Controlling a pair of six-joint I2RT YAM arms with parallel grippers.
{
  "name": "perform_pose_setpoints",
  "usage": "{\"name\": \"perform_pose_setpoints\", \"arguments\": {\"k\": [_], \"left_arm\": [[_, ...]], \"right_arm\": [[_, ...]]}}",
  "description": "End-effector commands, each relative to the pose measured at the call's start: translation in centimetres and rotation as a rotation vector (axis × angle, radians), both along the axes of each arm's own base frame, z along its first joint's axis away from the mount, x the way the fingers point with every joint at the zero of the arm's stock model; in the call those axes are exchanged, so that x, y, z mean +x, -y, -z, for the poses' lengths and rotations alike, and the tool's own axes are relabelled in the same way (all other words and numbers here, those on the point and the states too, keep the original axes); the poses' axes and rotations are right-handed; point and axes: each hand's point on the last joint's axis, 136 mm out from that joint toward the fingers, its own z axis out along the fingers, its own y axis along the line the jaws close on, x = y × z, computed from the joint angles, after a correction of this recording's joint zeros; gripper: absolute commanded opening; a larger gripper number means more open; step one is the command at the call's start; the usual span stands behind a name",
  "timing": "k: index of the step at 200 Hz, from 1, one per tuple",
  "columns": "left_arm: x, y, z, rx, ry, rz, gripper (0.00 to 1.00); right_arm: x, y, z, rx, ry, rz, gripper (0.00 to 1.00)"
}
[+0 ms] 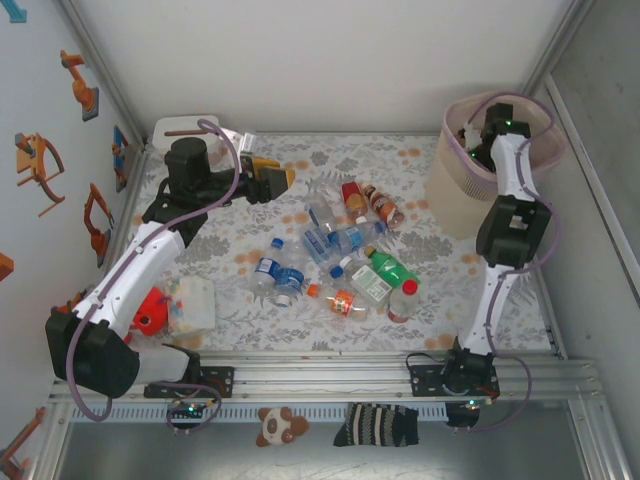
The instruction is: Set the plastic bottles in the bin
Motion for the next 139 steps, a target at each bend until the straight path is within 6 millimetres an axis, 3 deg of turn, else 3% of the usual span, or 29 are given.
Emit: {"name": "perform_pose_setpoints", "arguments": {"k": [1, 85, 139], "left_arm": [[-0.4, -0.5, -0.7, 0.01, 0.038, -0.007, 0.74], [0.0, -1.0, 0.6, 0.056, -0.006, -0.051, 0.74], [0.4, -2.0, 3.6, 0.154, -0.09, -0.12, 0.72]], "right_arm": [[-1.1, -0.1, -5.0, 0.005, 0.087, 0.017, 0.84], [-3.1, 0.9, -13.5, -0.091, 0.261, 0.069, 0.83], [-4.5, 1.0, -19.5, -0.101, 0.423, 0.129, 0.8]]}}
